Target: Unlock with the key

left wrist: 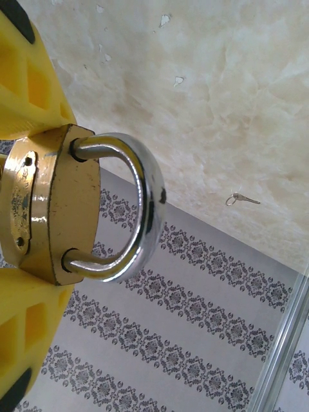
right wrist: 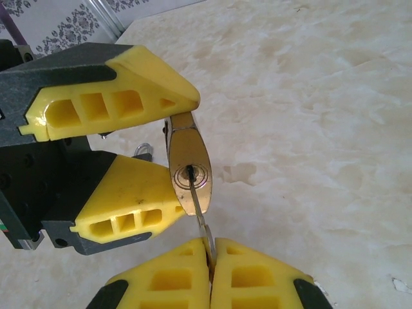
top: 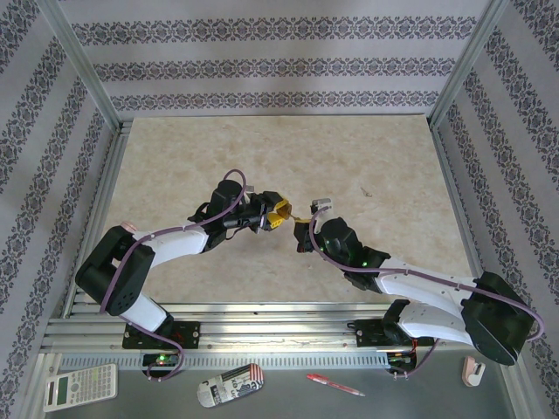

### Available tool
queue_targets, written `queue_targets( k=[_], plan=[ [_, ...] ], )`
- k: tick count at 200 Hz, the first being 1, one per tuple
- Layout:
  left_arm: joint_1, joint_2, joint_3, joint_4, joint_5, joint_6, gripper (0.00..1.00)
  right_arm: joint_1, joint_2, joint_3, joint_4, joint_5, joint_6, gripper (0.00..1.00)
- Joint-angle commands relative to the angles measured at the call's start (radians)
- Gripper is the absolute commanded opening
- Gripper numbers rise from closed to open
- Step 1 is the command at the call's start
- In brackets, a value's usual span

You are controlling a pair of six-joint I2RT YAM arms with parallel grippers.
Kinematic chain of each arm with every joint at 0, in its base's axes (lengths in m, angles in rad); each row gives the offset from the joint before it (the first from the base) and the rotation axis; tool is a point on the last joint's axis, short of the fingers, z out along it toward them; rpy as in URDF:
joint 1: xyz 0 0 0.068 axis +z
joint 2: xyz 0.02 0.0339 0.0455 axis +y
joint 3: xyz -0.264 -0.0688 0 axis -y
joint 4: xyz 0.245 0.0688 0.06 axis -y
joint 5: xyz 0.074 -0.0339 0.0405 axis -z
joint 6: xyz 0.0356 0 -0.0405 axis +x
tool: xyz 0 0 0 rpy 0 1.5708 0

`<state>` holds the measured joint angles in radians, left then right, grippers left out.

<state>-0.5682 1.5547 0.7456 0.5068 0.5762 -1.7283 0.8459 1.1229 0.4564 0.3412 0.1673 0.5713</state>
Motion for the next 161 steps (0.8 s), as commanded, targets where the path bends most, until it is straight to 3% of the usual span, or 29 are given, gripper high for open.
queue_targets(
  k=[1,125,161],
  plan=[
    [-0.012,-0.036,0.018,0.002,0.045,0.031,0.00,-0.011,-0.005,0.031,0.025,-0.010,-0.019,0.00],
    [-0.033,-0.032,0.035,-0.006,0.071,0.039,0.00,-0.008,0.087,0.057,0.061,-0.060,-0.036,0.00],
    [-0.050,-0.033,0.073,-0.097,0.112,0.101,0.00,-0.008,0.113,0.080,0.044,-0.058,-0.071,0.00]
  ],
)
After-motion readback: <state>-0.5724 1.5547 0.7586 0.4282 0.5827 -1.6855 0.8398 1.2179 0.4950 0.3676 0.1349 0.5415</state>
